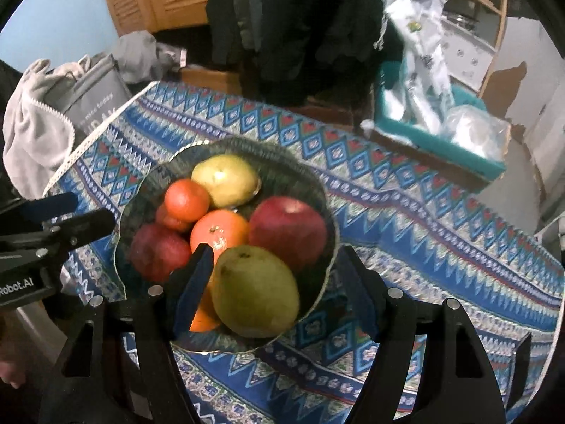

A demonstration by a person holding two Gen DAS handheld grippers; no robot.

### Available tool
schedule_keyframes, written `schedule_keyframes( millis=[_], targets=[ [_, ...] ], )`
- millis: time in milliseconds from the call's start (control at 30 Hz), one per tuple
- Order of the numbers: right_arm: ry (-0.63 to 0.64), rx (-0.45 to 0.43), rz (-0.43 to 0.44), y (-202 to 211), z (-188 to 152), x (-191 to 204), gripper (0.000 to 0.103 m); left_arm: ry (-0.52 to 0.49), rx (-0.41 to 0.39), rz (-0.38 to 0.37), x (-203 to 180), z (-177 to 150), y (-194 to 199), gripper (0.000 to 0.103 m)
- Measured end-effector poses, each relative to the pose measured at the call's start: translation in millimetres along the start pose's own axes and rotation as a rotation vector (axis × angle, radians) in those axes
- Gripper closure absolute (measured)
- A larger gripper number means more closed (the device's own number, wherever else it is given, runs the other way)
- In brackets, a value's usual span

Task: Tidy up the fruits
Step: 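Open both tools to release the fruit and withdraw them from the bowl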

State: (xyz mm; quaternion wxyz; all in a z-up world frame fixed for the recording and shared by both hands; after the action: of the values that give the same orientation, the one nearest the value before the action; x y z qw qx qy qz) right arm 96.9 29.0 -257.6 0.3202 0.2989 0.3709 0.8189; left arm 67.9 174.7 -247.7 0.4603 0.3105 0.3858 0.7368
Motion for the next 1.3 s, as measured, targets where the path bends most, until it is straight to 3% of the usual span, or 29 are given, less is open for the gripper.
schedule_keyframes(
  millis=[567,833,1067,1300],
  targets=[
    [-0.013,-0.227,-0.076,106,37,-12,0.029,-0.016,-0.205,-0.034,-23,30,78,0.02],
    [-0.016,-0.297,-0.108,146,38,-19,0.025,-0.024,-0.283,-0.077,-37,37,116,0.014],
    [-0.016,-0.361,-0.136,182,36,-23,0.021,-0.023,-0.339,-0.09,-46,41,140,0.001],
    [-0.01,-0.42,-0.164,212,31,-25,0.019,-0.029,-0.376,-0.096,-51,43,158,0.001]
  ],
)
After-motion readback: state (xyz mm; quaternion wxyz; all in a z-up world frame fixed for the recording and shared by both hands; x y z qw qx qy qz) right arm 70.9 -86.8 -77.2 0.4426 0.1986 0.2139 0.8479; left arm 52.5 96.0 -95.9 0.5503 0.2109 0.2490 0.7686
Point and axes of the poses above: each gripper's, at about its wrist camera, not at the fingertips, and y roughly against the way its jaws point, x to its left, z to its top, the point moved 7 cm from there along -y, roughly the way its jaws point, and after that the axes turned 13 degrees about z, right-handed, at the moved point
